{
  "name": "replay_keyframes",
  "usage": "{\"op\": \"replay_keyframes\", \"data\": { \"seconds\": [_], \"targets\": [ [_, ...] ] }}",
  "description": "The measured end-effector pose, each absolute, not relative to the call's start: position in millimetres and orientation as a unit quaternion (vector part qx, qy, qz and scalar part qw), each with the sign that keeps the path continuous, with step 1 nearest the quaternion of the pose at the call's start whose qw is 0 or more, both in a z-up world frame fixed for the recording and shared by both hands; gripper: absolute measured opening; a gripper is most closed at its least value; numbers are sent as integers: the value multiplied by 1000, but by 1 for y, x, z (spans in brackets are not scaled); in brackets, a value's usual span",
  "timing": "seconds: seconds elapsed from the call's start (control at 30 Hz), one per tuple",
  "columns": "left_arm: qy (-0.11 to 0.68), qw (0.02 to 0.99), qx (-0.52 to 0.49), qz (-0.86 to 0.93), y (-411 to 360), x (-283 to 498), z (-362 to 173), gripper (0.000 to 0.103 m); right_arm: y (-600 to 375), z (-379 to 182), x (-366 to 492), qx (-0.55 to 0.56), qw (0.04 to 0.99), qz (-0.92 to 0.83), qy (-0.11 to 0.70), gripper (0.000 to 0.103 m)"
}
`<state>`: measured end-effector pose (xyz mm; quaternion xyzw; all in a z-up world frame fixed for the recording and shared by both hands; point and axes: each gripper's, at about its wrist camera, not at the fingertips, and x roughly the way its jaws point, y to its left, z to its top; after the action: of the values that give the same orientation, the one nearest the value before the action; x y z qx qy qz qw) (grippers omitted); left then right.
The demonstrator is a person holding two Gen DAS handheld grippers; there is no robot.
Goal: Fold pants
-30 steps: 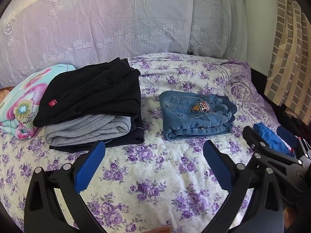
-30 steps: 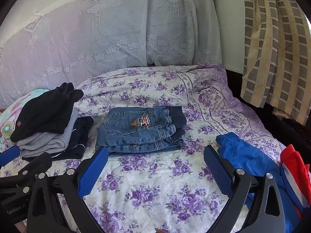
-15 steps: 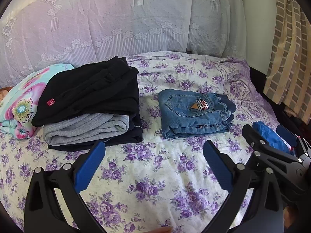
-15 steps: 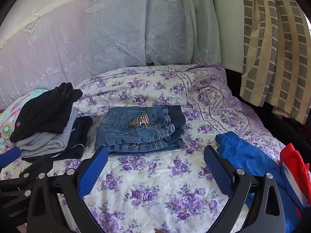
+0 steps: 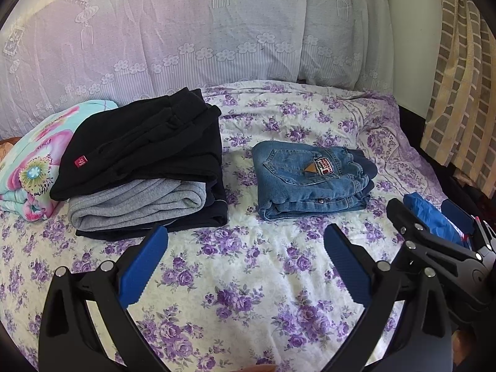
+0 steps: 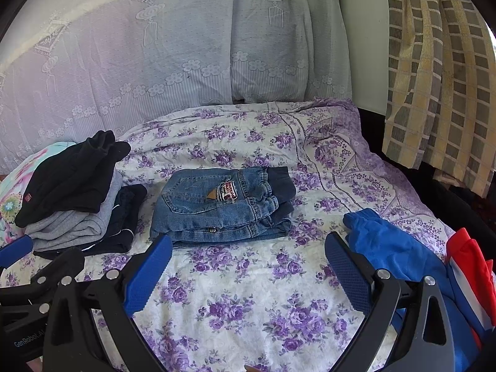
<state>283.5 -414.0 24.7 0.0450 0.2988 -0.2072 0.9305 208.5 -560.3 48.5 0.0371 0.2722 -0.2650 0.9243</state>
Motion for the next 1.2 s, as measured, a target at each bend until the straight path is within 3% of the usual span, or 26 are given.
{"op": "replay_keyframes", "data": {
  "seconds": [1.2],
  "targets": [
    [294, 931, 50, -209, -414, 281, 25, 98, -562, 48, 209, 39, 924, -265, 273, 99]
  ]
}}
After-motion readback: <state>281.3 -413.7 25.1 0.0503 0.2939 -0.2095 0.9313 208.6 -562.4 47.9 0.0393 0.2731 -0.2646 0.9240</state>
